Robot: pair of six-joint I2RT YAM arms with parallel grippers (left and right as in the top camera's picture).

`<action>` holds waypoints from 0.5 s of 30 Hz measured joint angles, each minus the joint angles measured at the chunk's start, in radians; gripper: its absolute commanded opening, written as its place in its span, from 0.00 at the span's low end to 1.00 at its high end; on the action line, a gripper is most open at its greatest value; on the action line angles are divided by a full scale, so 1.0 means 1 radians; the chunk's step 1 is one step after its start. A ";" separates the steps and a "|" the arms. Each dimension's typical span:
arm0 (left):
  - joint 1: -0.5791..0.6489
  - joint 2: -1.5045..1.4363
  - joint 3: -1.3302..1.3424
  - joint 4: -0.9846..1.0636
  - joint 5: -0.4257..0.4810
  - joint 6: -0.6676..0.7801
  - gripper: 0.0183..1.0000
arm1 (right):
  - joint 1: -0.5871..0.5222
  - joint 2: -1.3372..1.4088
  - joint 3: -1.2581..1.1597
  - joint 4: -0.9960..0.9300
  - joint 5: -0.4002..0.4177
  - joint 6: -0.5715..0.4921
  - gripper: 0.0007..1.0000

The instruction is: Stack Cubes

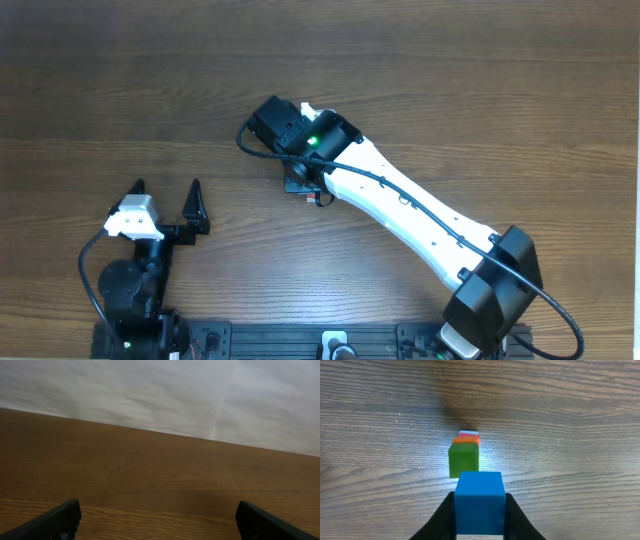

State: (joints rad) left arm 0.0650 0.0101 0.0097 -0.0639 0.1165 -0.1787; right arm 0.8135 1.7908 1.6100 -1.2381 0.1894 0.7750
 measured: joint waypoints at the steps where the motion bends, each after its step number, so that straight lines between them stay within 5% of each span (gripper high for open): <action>1: 0.000 0.000 0.000 0.000 0.000 0.000 1.00 | 0.000 0.000 0.000 0.000 -0.001 0.003 0.01; 15: 0.000 0.000 0.000 0.000 0.000 0.000 1.00 | 0.000 0.039 0.000 0.032 -0.031 0.015 0.01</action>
State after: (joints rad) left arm 0.0650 0.0101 0.0097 -0.0639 0.1165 -0.1787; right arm 0.8131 1.8301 1.6100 -1.2057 0.1585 0.7898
